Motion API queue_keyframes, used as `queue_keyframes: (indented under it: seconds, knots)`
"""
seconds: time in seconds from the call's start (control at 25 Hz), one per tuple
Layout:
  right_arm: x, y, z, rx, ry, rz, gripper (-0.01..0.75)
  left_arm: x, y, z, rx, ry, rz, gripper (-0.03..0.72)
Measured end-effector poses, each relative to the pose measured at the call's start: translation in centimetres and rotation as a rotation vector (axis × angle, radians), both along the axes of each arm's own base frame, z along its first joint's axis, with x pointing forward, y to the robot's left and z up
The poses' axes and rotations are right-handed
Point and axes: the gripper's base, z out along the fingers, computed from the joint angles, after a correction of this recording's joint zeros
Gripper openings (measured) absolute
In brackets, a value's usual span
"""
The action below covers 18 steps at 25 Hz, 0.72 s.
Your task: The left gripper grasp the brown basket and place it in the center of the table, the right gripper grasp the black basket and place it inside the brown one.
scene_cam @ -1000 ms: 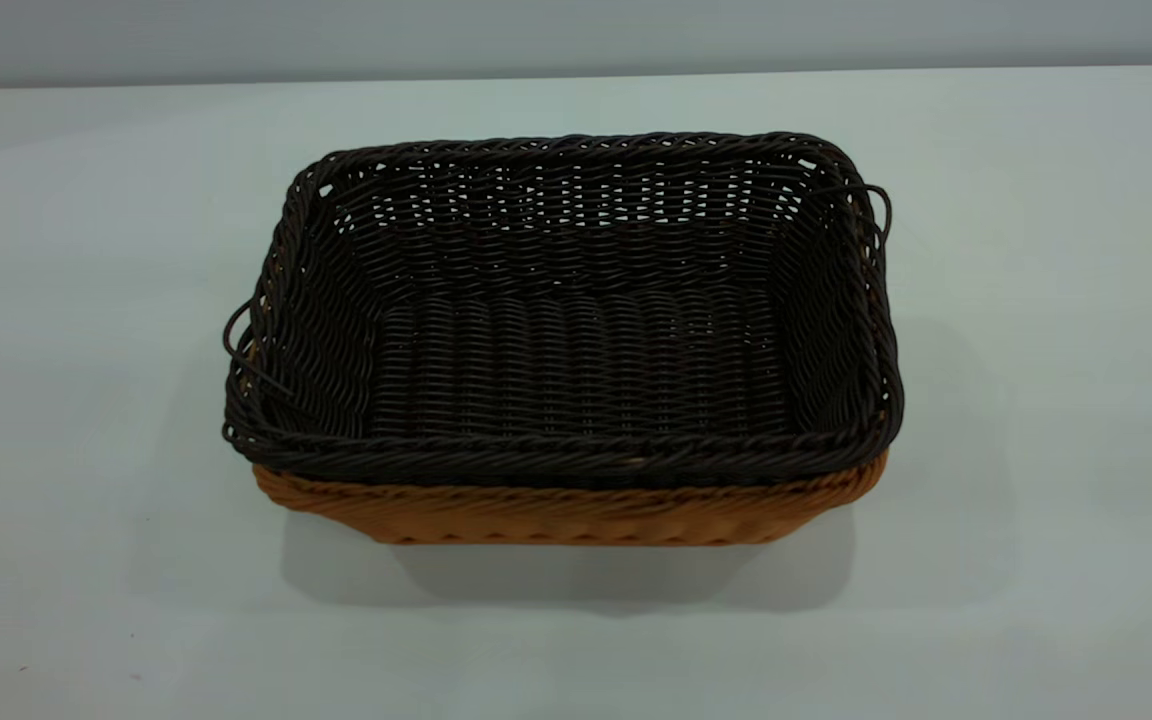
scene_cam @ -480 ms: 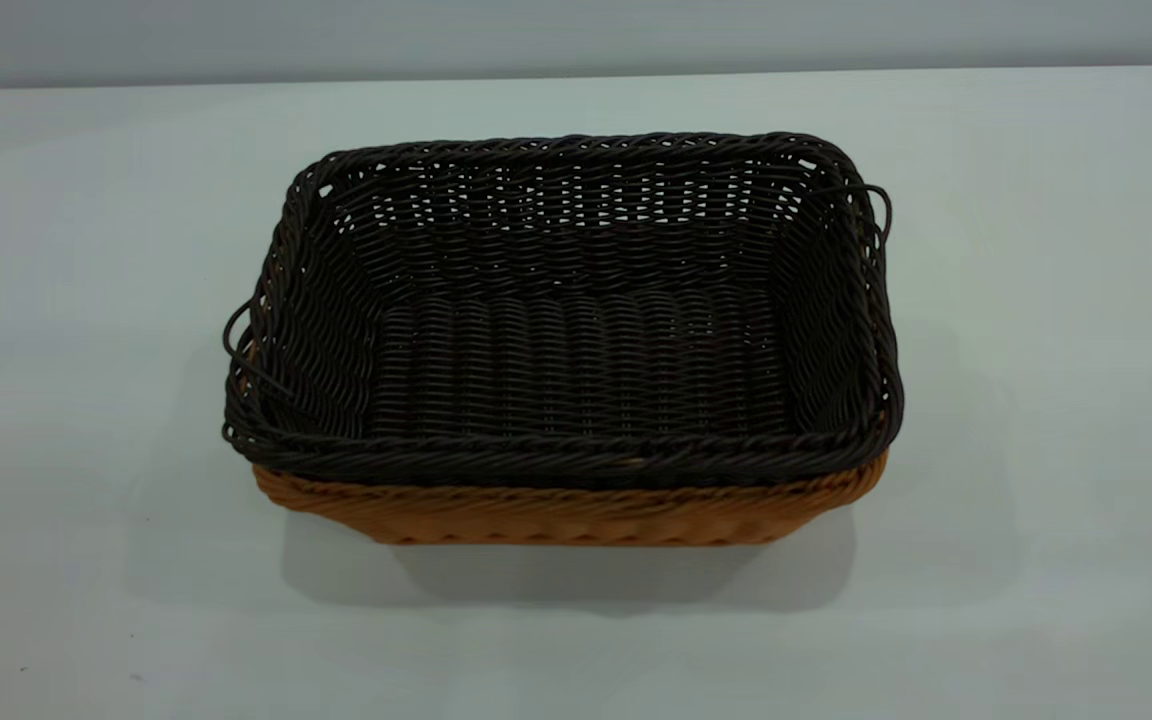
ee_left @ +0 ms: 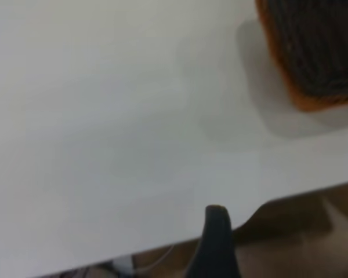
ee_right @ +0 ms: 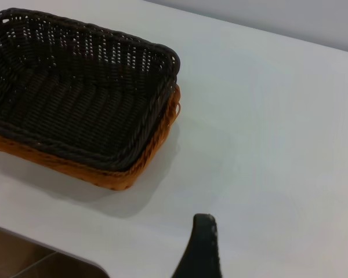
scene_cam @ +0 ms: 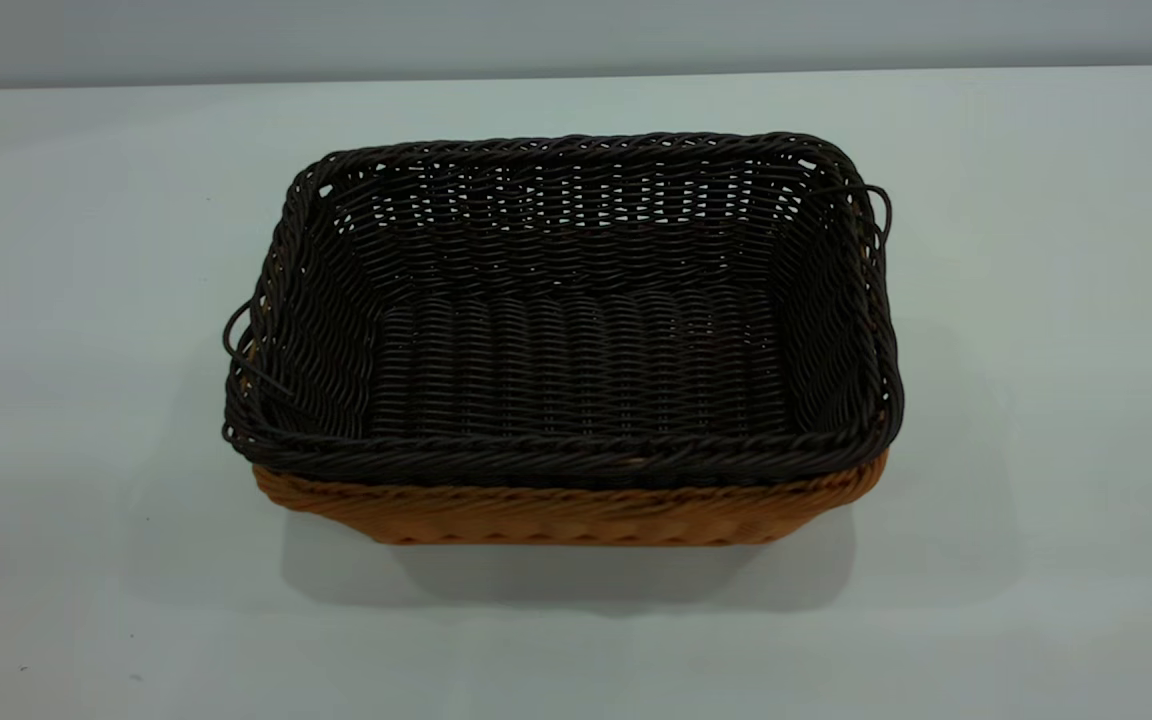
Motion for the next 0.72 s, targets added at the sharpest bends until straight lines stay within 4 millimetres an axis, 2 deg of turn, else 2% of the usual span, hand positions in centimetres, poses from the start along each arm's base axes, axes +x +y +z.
queue_keyframes:
  seconds: [0.72]
  knots:
    - [0.0, 0.0, 0.0, 0.0, 0.0, 0.0, 0.594, -0.18, 0.11, -0.17, -0.04, 0.005, 0.059, 0.58]
